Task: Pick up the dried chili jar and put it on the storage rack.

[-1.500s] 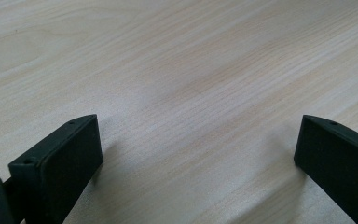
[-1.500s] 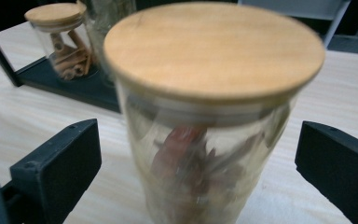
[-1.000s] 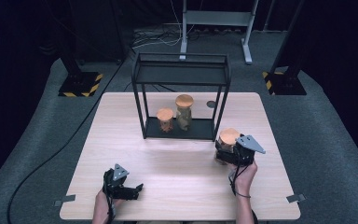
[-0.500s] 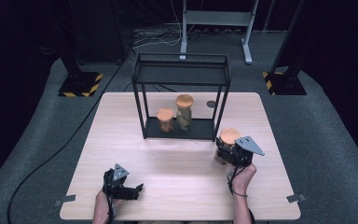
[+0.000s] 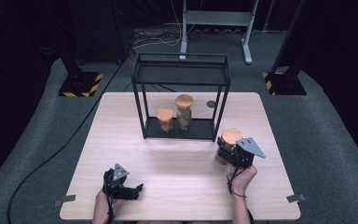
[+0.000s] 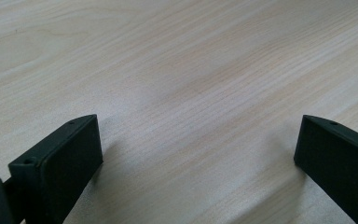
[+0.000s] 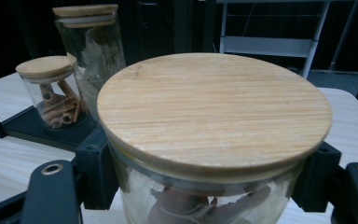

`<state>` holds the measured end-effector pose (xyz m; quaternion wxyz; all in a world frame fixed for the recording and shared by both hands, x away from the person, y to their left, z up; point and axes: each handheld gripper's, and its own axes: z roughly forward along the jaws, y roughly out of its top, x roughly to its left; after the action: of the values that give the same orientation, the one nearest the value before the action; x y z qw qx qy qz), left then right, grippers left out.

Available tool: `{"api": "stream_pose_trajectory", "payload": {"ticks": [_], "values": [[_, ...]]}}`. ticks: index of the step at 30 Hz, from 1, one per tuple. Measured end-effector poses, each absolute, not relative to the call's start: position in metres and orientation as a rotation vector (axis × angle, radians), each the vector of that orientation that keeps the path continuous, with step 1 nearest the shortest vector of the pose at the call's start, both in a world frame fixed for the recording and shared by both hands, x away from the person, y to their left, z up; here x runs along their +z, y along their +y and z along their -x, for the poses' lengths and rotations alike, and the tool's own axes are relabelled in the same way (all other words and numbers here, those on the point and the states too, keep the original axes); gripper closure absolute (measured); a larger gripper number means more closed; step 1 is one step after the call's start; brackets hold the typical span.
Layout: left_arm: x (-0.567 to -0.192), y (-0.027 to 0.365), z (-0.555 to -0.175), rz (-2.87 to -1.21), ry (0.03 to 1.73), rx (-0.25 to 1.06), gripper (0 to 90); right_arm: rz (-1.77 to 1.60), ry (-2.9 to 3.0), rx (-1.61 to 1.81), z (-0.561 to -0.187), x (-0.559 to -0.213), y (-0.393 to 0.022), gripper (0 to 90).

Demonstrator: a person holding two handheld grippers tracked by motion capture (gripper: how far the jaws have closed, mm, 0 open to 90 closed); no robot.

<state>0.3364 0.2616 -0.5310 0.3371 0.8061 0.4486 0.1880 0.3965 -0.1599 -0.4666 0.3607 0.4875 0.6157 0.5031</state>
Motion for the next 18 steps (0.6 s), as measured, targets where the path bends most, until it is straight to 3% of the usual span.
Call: {"api": "stream_pose_trajectory", "payload": {"ticks": [18], "values": [[-0.531, 0.260, -0.336, -2.095, 1.182, 0.496, 0.0, -1.180, 1.657, 1.276, -0.386, -0.452, -0.149, 24.7]]}}
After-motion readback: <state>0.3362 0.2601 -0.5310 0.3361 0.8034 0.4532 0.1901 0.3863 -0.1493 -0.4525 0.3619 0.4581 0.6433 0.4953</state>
